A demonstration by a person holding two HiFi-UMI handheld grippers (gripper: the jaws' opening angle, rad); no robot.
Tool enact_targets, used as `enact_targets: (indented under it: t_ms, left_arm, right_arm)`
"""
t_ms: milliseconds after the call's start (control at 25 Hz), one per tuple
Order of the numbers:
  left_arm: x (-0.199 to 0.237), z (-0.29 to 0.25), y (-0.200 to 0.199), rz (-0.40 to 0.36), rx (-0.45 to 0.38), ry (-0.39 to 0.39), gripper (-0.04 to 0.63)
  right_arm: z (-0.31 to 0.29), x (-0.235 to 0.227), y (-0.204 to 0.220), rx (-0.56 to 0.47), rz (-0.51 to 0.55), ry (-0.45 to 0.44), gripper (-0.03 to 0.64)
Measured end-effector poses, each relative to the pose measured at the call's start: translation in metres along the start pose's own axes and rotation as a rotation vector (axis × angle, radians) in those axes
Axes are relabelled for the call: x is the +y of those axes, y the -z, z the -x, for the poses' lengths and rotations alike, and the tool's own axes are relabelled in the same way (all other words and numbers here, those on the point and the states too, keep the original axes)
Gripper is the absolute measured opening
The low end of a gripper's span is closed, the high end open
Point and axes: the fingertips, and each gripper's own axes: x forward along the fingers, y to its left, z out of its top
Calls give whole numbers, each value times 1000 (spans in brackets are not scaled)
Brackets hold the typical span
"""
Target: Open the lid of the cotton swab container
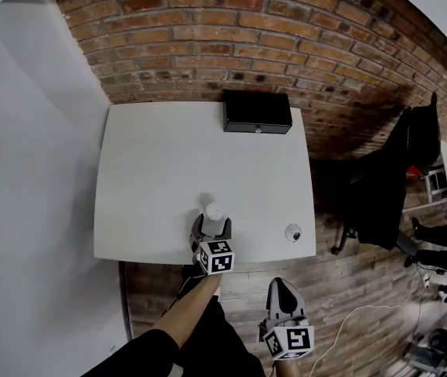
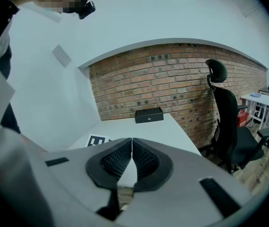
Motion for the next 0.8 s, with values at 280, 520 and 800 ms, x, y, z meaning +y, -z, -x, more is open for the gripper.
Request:
enact_targets:
  t_ms: [280,520,800]
  left_arm:
    - [10,-15,0,79,27,-56,325]
    - [12,-20,0,74,39,-100,324]
    - [11,-23,1,58,57,-136,304]
  right_arm:
    - [1,-13,-1,13,-9,29,21]
    - [0,-22,-3,14,-15,45,21]
    - [3,-29,-2,15,-22,62,21]
